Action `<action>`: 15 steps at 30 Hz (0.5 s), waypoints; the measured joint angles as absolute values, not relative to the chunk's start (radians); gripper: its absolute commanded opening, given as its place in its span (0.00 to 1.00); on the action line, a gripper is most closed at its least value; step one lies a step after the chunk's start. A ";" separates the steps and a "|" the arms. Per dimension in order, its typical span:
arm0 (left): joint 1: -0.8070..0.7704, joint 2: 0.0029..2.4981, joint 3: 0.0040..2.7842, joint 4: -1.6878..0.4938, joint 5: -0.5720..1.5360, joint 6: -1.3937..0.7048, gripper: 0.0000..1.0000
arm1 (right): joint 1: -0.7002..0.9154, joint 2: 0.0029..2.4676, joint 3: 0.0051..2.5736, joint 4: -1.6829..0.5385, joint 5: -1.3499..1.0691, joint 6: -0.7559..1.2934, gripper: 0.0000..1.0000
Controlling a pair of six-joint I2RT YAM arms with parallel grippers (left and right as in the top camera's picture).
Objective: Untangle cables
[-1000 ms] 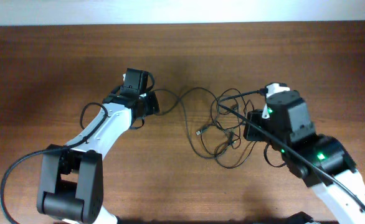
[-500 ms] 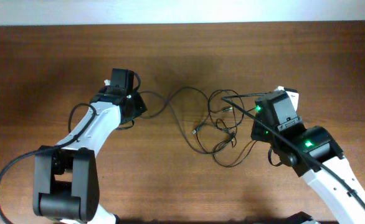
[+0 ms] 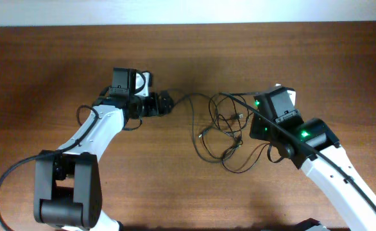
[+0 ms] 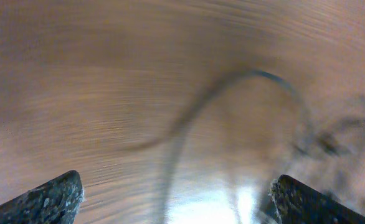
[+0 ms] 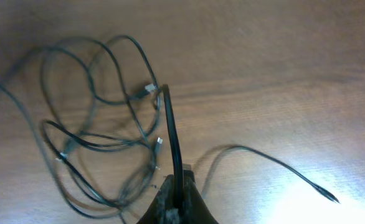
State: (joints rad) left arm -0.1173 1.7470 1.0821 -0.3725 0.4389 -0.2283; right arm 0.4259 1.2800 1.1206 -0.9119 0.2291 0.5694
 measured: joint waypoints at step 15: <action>-0.178 1.747 1.083 -0.634 0.781 -0.071 0.00 | 0.095 1.279 1.102 -0.895 -0.432 0.351 0.04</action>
